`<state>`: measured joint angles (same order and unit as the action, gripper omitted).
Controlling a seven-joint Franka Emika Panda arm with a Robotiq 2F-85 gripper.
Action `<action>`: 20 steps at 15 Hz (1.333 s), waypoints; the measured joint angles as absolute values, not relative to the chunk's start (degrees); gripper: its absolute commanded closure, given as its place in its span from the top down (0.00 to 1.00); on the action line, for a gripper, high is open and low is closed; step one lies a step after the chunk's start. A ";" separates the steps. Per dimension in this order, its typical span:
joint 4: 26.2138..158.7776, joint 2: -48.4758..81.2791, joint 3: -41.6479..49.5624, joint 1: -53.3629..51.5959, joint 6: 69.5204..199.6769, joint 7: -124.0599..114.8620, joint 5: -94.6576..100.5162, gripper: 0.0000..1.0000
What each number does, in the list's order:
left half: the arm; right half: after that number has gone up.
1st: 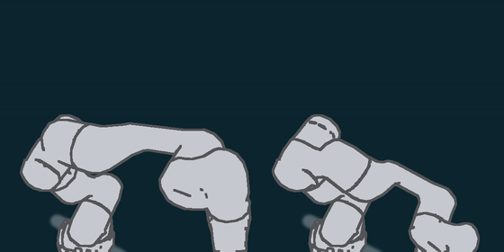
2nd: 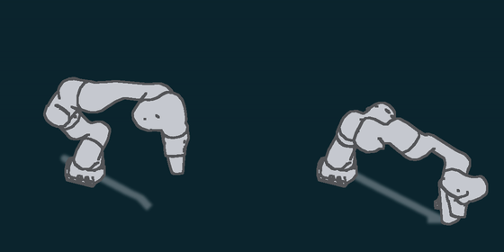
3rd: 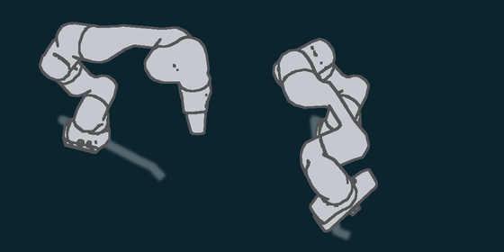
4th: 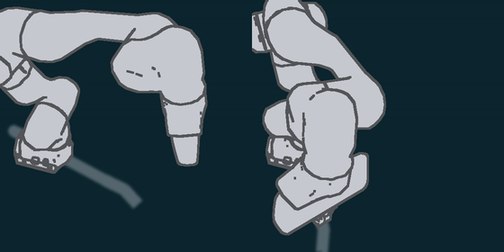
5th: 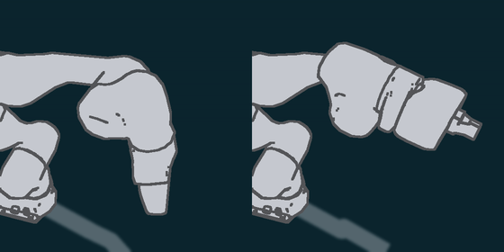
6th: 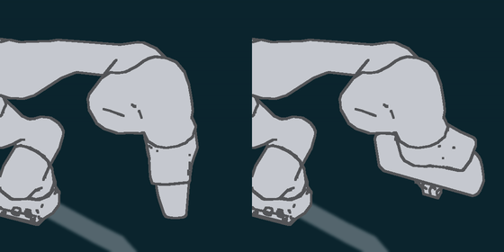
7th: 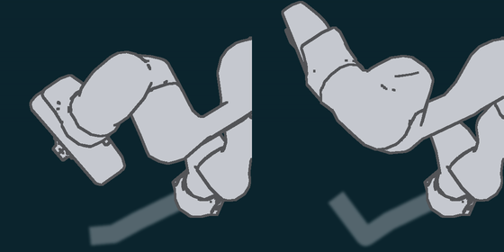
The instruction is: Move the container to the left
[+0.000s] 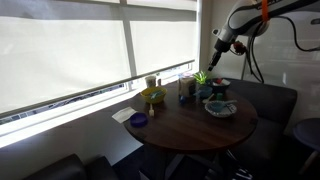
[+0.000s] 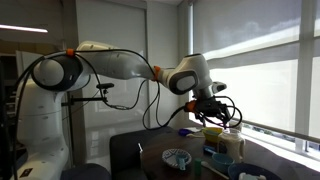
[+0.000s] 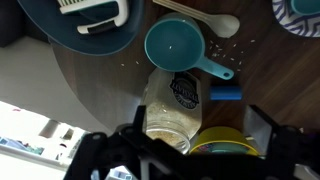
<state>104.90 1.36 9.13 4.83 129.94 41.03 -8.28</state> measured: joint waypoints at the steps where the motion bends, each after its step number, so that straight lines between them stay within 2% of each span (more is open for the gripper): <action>1: 104.90 1.35 9.10 4.83 129.94 41.03 -8.28 1.00; 8: 101.70 3.18 8.97 5.00 124.44 48.44 -8.53 1.00; 15: 87.41 13.99 5.95 5.16 125.62 52.93 -7.24 1.00; 20: 76.43 20.60 2.19 5.05 114.90 52.67 -6.84 1.00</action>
<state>76.43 20.60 2.19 5.05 114.90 52.67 -6.84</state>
